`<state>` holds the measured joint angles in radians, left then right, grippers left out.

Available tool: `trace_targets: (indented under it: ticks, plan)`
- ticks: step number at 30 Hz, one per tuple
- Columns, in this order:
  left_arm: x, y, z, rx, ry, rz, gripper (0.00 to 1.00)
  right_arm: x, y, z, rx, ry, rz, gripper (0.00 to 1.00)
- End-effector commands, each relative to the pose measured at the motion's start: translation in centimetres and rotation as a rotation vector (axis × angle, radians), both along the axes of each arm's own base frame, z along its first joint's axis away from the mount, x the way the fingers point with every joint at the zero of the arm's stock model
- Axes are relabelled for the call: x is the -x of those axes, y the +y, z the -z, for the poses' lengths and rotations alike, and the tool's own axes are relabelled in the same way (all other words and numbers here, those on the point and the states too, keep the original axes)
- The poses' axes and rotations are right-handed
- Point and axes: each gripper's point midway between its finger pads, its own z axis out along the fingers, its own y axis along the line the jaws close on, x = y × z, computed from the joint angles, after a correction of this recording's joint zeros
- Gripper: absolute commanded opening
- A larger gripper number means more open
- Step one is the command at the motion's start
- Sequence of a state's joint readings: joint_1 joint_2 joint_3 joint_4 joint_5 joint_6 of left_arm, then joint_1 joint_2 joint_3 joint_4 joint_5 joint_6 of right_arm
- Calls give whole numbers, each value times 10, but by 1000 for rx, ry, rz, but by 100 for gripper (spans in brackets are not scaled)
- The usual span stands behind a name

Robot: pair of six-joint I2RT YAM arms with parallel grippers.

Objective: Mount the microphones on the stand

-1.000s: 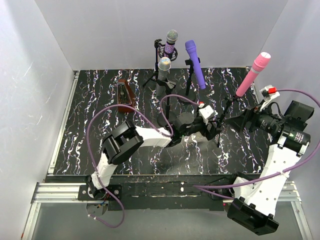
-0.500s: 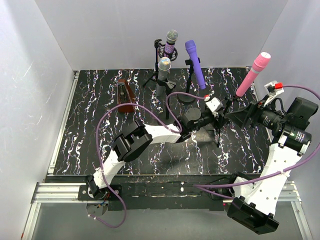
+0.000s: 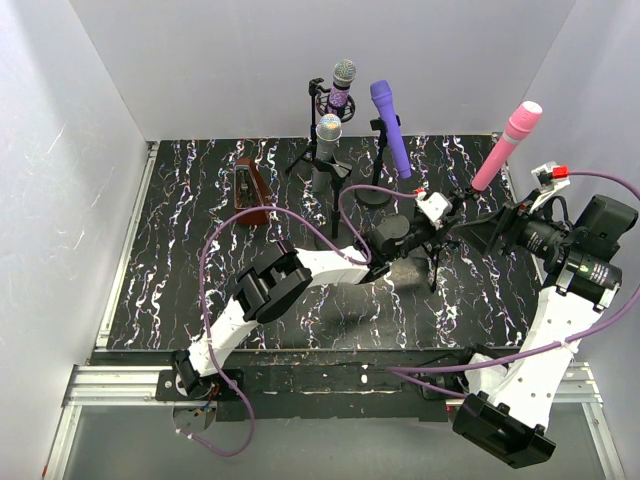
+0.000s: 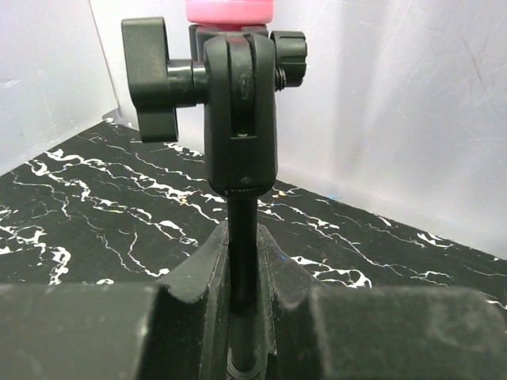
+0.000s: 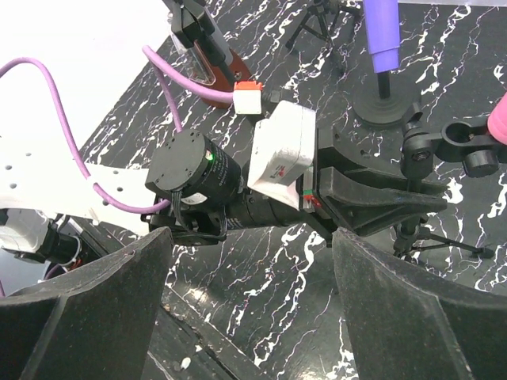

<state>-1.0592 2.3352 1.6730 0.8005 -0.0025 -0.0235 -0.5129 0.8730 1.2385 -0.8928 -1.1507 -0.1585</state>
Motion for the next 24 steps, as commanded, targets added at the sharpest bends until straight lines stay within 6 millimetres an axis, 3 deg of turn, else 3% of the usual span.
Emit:
trace_targets:
  ticks: [1,7,14,24]
  plan:
    - [-7,14,-44,9,-120,-98,0,0,0,-4,-7,-25,-10,88]
    - [-22,48,-57,-66,-225,-246,0,1,1,-4,-11,-29,-18,88]
    - [-51,90,-44,-68,-161,-311,0,1,1,-2,-15,-26,-16,88]
    - [-59,110,-16,-61,-78,-311,0,1,1,0,-16,-27,-17,88]
